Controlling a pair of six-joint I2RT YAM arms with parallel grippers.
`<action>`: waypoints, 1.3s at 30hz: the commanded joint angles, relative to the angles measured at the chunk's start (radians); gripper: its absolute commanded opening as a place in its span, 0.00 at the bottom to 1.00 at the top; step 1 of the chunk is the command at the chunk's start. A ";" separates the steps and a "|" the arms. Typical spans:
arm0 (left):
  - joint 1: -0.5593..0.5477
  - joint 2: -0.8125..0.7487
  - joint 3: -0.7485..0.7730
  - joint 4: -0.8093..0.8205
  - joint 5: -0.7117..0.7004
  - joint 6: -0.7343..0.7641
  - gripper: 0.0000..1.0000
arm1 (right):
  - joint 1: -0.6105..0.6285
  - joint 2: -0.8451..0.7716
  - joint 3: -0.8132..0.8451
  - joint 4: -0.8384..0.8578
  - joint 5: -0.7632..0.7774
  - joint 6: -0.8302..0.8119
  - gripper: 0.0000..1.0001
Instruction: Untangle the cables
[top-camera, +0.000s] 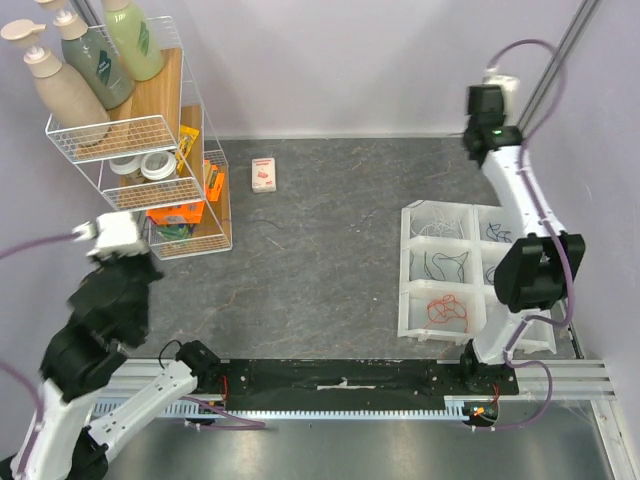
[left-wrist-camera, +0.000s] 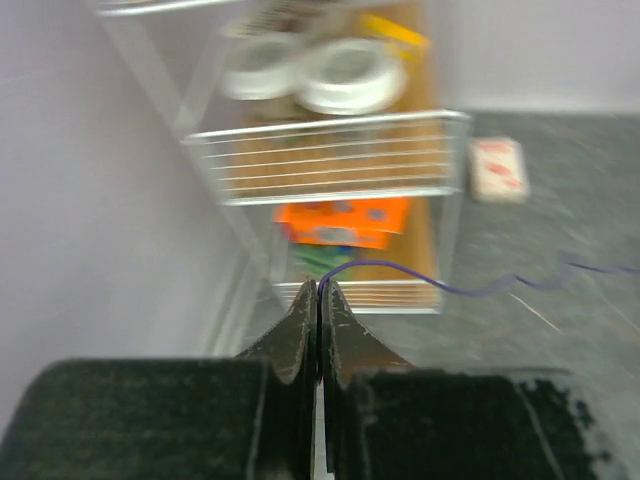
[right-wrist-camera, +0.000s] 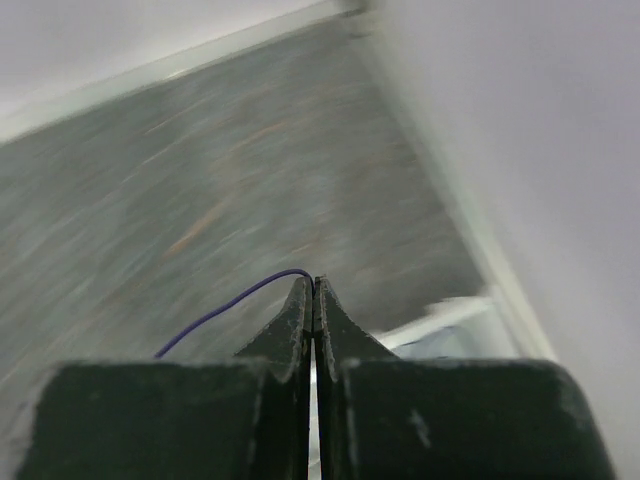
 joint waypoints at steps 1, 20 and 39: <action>-0.002 0.208 -0.085 0.161 0.483 -0.132 0.02 | 0.248 -0.106 -0.117 0.059 -0.265 -0.030 0.00; -0.002 0.848 -0.064 0.263 1.243 -0.276 0.02 | 0.561 -0.294 -0.703 0.153 -0.956 0.028 0.00; 0.145 1.296 0.076 0.226 1.066 -0.282 0.02 | 0.595 0.087 -0.434 0.113 -0.986 0.060 0.01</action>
